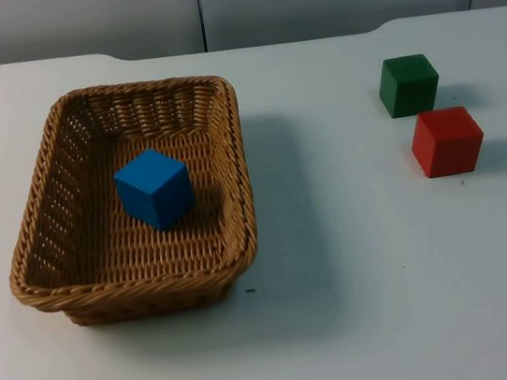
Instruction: Pick up the basket with the left hand and place the blue cube into the basket with the right hand.
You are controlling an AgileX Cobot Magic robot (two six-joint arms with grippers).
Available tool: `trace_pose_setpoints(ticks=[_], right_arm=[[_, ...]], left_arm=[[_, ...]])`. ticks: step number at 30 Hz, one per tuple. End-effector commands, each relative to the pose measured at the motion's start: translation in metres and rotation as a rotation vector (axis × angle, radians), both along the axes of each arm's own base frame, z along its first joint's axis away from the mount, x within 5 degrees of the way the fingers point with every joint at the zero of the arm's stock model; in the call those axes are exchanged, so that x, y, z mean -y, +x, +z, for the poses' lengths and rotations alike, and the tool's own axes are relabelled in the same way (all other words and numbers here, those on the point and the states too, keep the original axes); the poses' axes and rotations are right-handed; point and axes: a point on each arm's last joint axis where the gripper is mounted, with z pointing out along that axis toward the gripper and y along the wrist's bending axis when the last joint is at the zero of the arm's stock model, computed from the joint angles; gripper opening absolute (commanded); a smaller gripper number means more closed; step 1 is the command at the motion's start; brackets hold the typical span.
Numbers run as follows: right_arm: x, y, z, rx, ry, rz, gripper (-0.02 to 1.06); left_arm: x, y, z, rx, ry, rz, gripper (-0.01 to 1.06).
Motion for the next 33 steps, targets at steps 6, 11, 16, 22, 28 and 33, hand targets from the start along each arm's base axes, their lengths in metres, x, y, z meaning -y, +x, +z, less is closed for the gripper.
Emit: trace_pose_setpoints(ticks=[6, 11, 16, 22, 28, 33], right_arm=[[-0.0007, -0.0023, -0.0018, 0.007, -0.003, -0.328, 0.99], [-0.0014, -0.0046, -0.0018, 0.006, -0.004, -0.632, 0.99], [-0.0023, -0.0060, -0.0018, 0.006, -0.005, -0.860, 0.99], [-0.0035, -0.0072, -0.0018, 0.006, -0.005, -1.079, 0.99], [-0.0043, -0.0078, -0.0018, 0.005, -0.006, -1.201, 0.99], [-0.0046, -0.0079, -0.0018, 0.005, -0.006, -1.240, 0.99]], left_arm=[[-0.0003, 0.0001, 0.0000, 0.011, 0.000, -0.002, 0.95], [-0.0003, 0.0001, 0.0000, 0.011, 0.000, -0.002, 0.95], [-0.0003, 0.0001, 0.0000, 0.011, 0.000, -0.002, 0.95], [-0.0003, 0.0001, 0.0000, 0.011, 0.000, -0.002, 0.95], [-0.0003, 0.0001, 0.0000, 0.011, 0.000, -0.002, 0.95], [-0.0003, 0.0001, 0.0000, 0.011, 0.000, -0.002, 0.95]])
